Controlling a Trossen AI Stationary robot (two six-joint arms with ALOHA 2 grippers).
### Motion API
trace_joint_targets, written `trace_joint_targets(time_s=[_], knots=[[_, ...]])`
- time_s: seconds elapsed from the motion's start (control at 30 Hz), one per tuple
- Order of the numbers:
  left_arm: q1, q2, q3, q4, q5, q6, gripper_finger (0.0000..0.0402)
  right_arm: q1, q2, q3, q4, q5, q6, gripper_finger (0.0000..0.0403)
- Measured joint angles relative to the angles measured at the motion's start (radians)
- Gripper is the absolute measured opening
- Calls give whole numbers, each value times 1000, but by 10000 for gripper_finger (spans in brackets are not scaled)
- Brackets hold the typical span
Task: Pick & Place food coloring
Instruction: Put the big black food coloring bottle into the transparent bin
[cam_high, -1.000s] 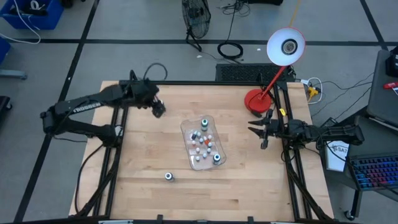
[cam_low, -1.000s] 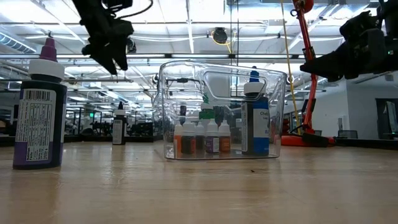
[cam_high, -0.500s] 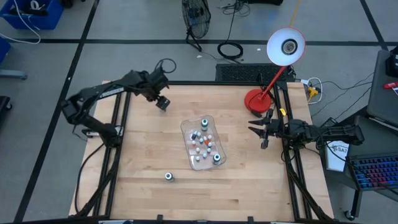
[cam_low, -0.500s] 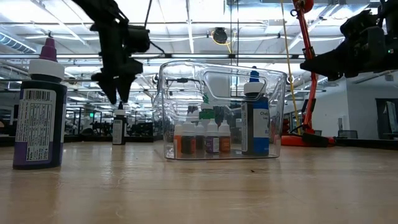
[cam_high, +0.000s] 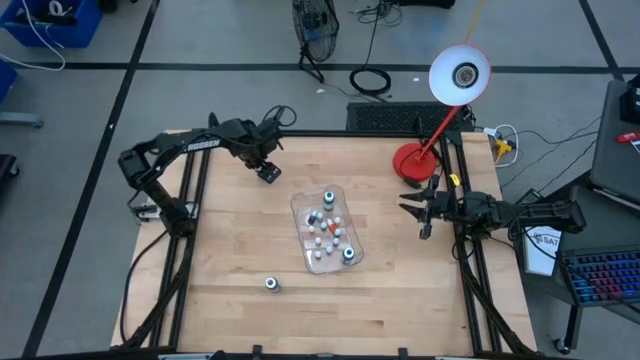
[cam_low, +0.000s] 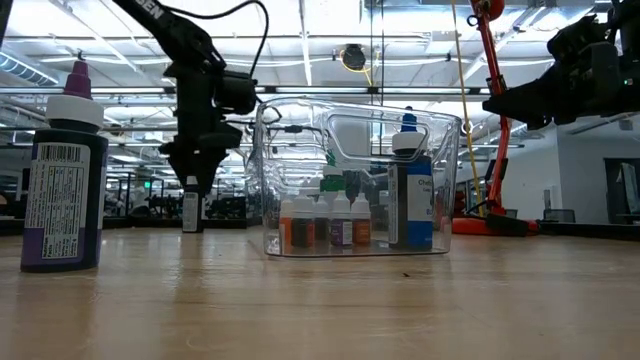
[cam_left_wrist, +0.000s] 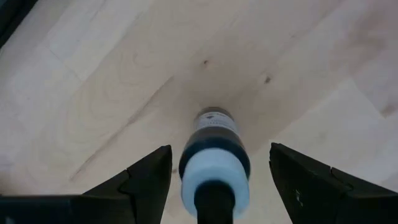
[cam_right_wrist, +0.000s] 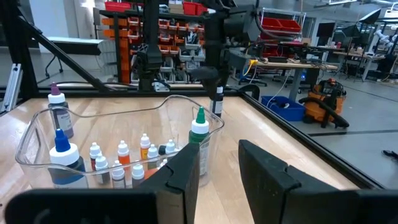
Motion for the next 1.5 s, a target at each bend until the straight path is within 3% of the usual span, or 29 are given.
trace_joint_targets(time_s=[0.27, 0.5, 0.73, 0.97, 1.17, 1.3, 1.5], knots=[[0, 23, 0, -4, -4, 18, 254, 0, 0, 0, 0, 0, 0, 100], [0, 23, 0, -4, -5, 63, 142, 0, 0, 0, 0, 0, 0, 100], [-34, -13, 51, -73, -7, 115, 142, 0, 0, 0, 0, 0, 0, 100], [-242, -118, 342, -284, -54, 77, 142, 0, 0, 0, 0, 0, 0, 100], [-499, -65, 590, -343, -173, 51, 142, 0, 0, 0, 0, 0, 0, 100], [-613, 29, 658, -366, -176, 79, 142, 0, 0, 0, 0, 0, 0, 100], [-641, 178, 663, -351, -162, 114, 142, 0, 0, 0, 0, 0, 0, 100]])
